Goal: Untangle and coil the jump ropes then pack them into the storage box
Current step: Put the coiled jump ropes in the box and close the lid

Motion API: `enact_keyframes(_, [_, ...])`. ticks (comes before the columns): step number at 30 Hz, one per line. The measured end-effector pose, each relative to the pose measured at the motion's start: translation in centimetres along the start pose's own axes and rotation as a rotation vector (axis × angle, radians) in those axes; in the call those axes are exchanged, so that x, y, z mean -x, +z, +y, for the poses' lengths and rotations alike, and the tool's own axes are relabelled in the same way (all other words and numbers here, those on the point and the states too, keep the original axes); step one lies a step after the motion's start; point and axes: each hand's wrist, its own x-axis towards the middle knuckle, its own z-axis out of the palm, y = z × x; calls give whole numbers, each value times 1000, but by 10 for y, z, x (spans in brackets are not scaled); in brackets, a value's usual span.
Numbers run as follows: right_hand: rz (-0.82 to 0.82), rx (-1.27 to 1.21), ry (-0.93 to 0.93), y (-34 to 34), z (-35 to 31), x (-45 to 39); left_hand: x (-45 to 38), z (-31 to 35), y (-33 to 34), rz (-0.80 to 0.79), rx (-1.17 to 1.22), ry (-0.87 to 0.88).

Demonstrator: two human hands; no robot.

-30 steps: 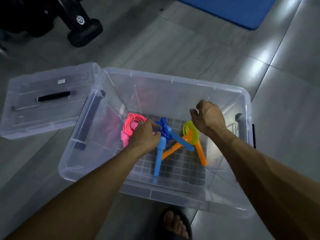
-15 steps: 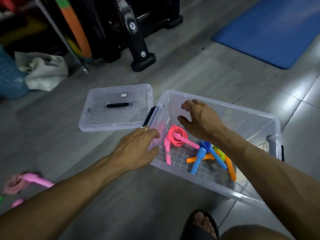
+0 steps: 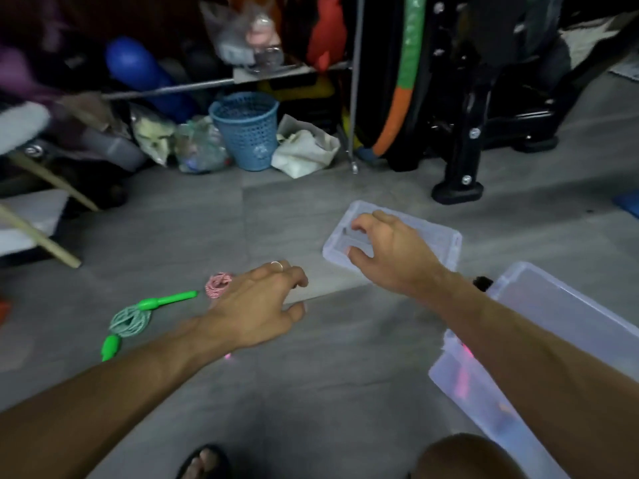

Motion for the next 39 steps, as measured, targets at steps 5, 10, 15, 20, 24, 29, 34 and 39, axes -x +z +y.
enact_keyframes(5, [-84,-5,-94,49,-71,-48,39,-82,-4,24,61,-125])
enact_keyframes(10, [-166,-15,-154,122,-125,-103,64,-162,22,55,110,-267])
enact_keyframes(15, [-255,-12,-222,223,-166,-156,81,-244,91,71,200,-491])
enact_keyframes(20, [-348,-7,-197,329,-177,-200,88,-309,156,33,233,-616])
enact_keyframes(24, [-410,20,-90,402,-159,-223,78,-338,198,71,245,-635])
enact_keyframes(29, [-480,21,96,465,-132,-238,57,-351,235,140,303,-613])
enact_keyframes(34, [-517,20,103,497,-127,-240,40,-362,254,125,342,-657])
enact_keyframes(39, [-367,-27,2,510,-146,-253,30,-399,261,246,396,-705])
